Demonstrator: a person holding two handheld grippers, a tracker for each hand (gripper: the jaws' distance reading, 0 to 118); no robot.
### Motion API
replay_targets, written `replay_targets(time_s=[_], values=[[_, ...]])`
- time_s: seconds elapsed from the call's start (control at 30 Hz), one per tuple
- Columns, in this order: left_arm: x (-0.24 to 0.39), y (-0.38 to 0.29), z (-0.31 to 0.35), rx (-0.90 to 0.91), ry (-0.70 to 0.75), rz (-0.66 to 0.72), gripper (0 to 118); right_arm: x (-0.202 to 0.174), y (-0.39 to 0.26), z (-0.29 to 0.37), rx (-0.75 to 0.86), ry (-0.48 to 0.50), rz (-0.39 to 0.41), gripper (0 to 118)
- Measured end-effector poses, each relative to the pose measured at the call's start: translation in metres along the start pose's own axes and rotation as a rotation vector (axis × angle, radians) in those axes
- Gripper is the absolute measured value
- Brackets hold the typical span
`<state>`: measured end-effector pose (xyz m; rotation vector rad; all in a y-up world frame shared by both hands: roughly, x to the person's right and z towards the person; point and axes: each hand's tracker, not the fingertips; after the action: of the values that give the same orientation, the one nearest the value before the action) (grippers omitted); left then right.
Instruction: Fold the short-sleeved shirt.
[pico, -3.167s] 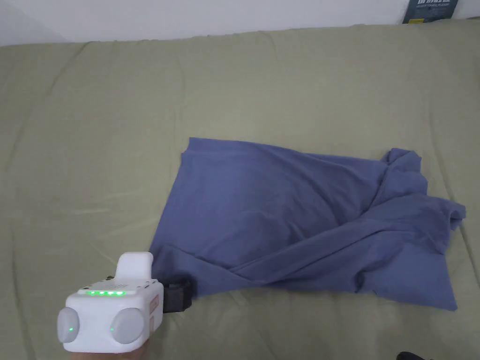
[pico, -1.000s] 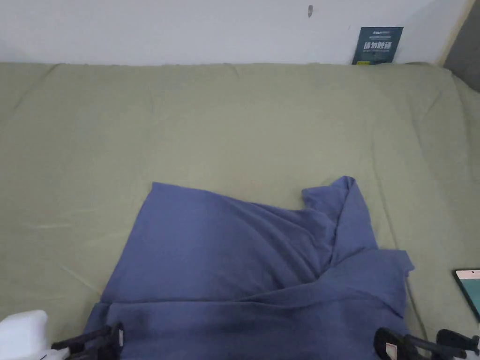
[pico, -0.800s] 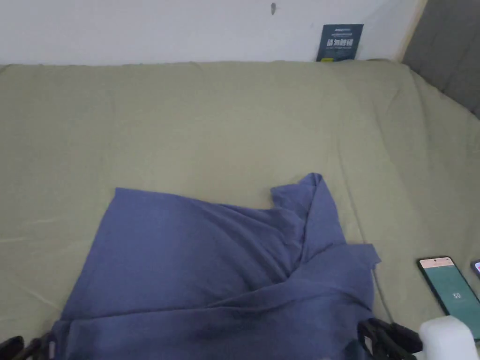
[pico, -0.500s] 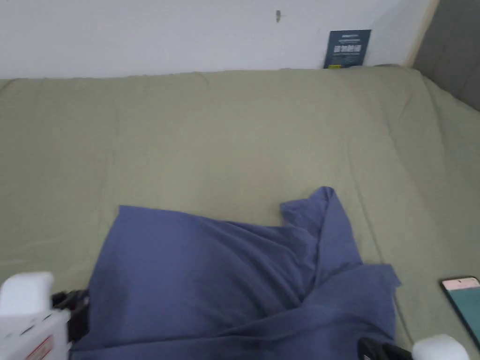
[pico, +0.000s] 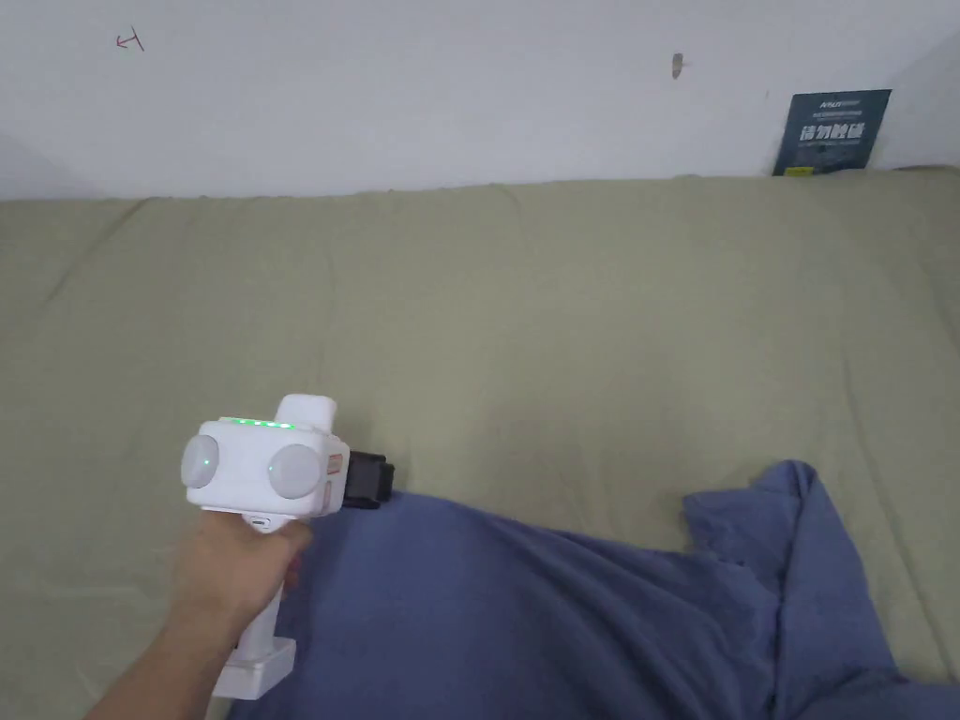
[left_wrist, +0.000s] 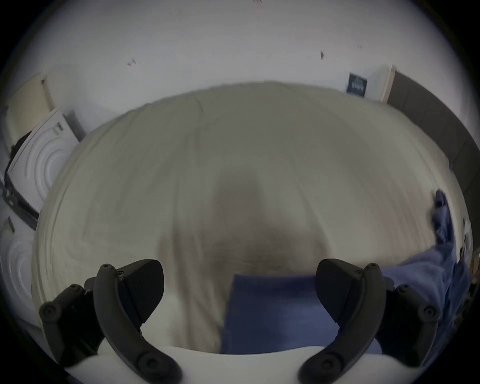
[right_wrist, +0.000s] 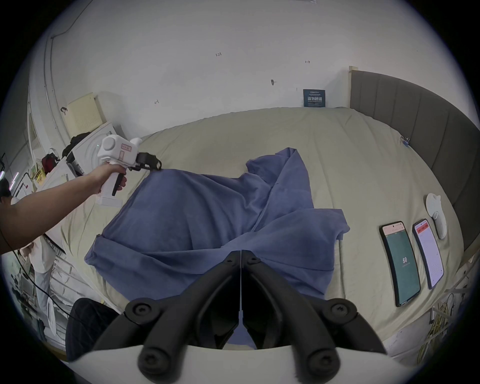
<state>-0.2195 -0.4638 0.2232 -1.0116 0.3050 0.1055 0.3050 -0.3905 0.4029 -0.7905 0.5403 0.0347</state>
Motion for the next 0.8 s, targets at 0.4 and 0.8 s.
replay_targets(time_s=[0.4, 0.8], values=[[0.014, -0.028, 0.035, 0.053, -0.086, -0.041, 8, 0.013, 0.030, -0.012, 0.011, 0.008, -0.031, 2], [0.001, -0.045, 0.121, 0.189, -0.270, 0.128, 8, 0.083, 0.135, -0.110, -0.025, -0.105, 0.021, 68]])
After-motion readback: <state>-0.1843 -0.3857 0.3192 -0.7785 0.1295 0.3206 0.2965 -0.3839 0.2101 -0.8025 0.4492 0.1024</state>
